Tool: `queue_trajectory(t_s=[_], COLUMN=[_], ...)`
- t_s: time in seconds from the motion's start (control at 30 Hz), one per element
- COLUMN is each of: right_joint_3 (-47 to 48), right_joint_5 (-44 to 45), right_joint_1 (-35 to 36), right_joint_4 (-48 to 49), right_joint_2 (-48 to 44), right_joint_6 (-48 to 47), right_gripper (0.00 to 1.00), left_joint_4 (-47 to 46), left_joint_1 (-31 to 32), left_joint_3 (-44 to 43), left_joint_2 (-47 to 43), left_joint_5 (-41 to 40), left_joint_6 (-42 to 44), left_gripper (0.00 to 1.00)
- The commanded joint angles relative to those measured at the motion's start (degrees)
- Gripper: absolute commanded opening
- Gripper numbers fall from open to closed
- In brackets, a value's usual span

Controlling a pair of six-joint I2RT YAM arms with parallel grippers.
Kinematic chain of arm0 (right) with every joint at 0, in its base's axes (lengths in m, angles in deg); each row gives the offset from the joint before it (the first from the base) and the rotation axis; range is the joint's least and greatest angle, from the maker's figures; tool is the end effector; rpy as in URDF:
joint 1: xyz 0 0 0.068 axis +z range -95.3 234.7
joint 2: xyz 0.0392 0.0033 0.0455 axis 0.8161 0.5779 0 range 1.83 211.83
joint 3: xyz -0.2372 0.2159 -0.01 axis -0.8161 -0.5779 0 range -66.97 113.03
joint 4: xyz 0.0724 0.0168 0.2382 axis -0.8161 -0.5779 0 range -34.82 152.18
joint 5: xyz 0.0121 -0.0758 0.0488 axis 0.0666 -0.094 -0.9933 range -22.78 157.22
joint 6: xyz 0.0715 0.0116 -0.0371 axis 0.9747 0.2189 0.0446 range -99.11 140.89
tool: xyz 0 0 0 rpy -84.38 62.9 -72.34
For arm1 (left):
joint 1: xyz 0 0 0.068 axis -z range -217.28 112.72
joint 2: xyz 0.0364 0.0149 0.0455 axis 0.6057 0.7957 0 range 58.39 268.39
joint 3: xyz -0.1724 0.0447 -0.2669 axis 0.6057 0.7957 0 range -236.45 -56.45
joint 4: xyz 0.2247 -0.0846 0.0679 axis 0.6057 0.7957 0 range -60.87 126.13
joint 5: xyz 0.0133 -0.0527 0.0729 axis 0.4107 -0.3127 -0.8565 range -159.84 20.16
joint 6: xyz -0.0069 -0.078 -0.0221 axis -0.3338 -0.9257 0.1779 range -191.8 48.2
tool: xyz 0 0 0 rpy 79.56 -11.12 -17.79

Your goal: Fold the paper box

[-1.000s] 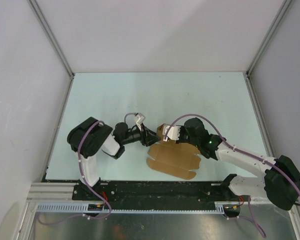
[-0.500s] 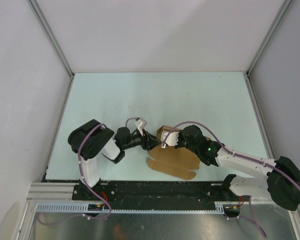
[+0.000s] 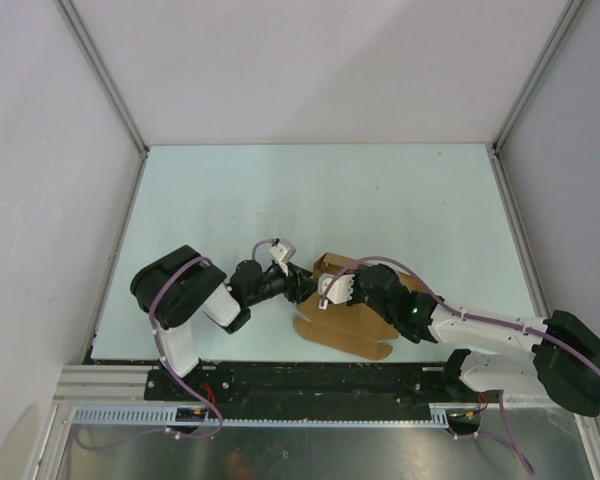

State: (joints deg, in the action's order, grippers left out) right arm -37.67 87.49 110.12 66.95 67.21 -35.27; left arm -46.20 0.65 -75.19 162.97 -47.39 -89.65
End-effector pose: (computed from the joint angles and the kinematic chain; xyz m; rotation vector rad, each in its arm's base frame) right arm 0.1520 0.1772 0.2372 -1.6120 1.3503 -0.3816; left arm 0.2299 -0.2134 0.1642 0.6188 1.7554 -1.0367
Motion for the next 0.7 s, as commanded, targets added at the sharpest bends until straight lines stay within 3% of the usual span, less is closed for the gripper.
queue_trajectory(t_s=[0.0, 0.67], right_joint_3=[-1.8, -7.5], right_joint_5=[4.1, 13.0], right_joint_1=[1.9, 7.2], right_joint_4=[3.7, 13.1], right_joint_2=[1.0, 2.7], right_joint_6=[-1.6, -7.0], right_gripper=[0.01, 0.04], left_joint_4=[-12.6, -12.6], left_joint_1=[1.5, 7.9], left_joint_3=[0.3, 1.4], left_joint_2=[-1.7, -2.8], left_joint_5=[-2.7, -13.1], left_joint_6=[2.2, 5.5], left_gripper=[0.57, 0.57])
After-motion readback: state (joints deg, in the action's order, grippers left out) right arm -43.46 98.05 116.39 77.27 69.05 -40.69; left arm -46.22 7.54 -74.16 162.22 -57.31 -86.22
